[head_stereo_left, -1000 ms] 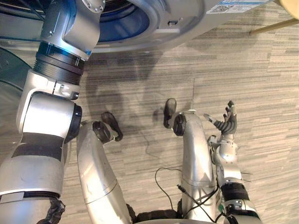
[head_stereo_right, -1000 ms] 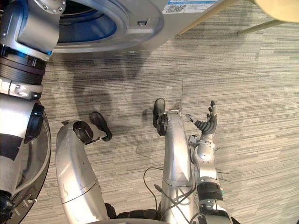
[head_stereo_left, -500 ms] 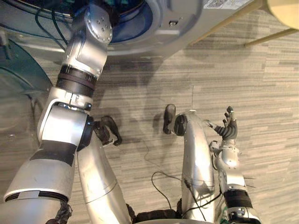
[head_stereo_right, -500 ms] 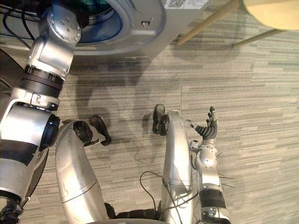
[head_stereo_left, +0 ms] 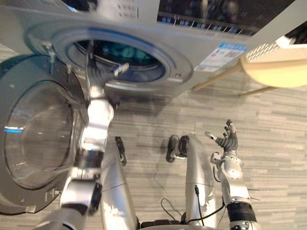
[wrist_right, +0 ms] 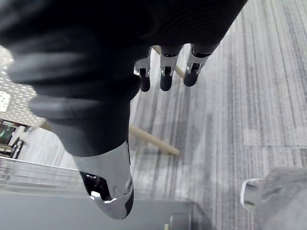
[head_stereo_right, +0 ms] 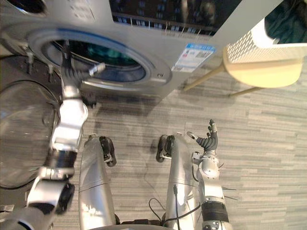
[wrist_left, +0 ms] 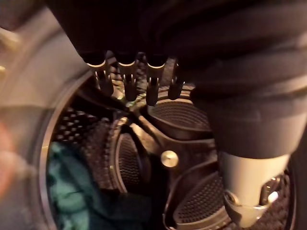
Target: Pick up the laundry basket with both hands and put the clothes into the washing machine.
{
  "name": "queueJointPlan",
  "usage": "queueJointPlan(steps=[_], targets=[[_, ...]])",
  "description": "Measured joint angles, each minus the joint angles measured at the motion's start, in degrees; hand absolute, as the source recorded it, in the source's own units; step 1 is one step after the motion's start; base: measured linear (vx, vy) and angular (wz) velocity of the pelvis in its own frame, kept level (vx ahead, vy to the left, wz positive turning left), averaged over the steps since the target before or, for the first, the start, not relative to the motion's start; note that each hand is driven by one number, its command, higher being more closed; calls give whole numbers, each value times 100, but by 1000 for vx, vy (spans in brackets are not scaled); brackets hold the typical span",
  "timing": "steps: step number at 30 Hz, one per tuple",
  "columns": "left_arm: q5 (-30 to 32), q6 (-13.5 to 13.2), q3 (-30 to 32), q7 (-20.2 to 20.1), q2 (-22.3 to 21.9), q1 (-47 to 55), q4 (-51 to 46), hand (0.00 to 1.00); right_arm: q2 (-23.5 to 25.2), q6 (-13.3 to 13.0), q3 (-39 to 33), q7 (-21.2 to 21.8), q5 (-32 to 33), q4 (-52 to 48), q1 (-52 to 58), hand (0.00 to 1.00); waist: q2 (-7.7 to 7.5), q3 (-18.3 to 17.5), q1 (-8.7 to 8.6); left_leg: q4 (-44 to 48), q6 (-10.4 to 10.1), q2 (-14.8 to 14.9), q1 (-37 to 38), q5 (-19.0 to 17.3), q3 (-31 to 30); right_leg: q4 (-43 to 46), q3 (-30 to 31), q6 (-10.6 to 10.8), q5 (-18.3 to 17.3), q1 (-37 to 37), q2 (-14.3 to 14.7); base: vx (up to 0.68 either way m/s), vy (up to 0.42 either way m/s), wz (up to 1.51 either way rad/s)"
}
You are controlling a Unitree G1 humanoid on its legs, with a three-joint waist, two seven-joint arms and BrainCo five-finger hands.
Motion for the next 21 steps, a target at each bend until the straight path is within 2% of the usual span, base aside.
queueJointPlan(steps=[3,5,6,10,13,15,18,21], targets=[[-224,-92,48,-210,-230,815,304,0,91,62,1,44,3,351,116,0,20,-223,13,-700,-71,-20,805,171,113,-625,-127,-59,122,784,25,137,-60,14],[-413,-108,99,-438,-335,1267,1024,0,88,87,3,112,4,794,292,0,123,-441,11,-1582,-70,-105,1721,433,274,-1455,-236,2,333,1683,51,207,-5,14],[-488,-106,134,-505,-357,1351,1212,0,89,90,3,117,4,933,328,0,148,-532,9,-1798,-68,-109,1912,492,336,-1670,-243,10,408,1857,76,241,56,-4],[-557,-104,414,-837,-394,1571,2650,0,86,197,-29,163,4,2046,492,0,353,-1009,12,-3296,-7,-184,3274,929,778,-3244,-258,171,968,3103,215,197,72,-12],[-438,-109,503,-960,-376,1529,3312,0,65,199,-203,251,5,2656,534,0,481,-1273,-15,-4025,25,-297,3779,1176,911,-4051,-257,264,1286,3599,248,133,73,-8],[-220,-107,497,-1070,-291,1457,3898,0,-121,205,-356,275,6,3497,412,0,588,-1503,-43,-5018,71,-494,4317,1608,1098,-5130,-232,350,1798,4100,298,170,86,-13],[45,-108,493,-1121,-93,1427,4186,0,-299,208,-613,338,9,3960,340,0,641,-1546,-63,-5825,92,-631,4899,1936,1326,-6161,-142,410,2342,4691,377,126,70,-24],[105,-110,471,-1127,66,1444,4237,0,-408,200,-681,367,20,4113,288,0,613,-1570,-101,-6070,96,-731,5264,1958,1646,-6635,133,437,2608,4969,428,60,73,-47]])
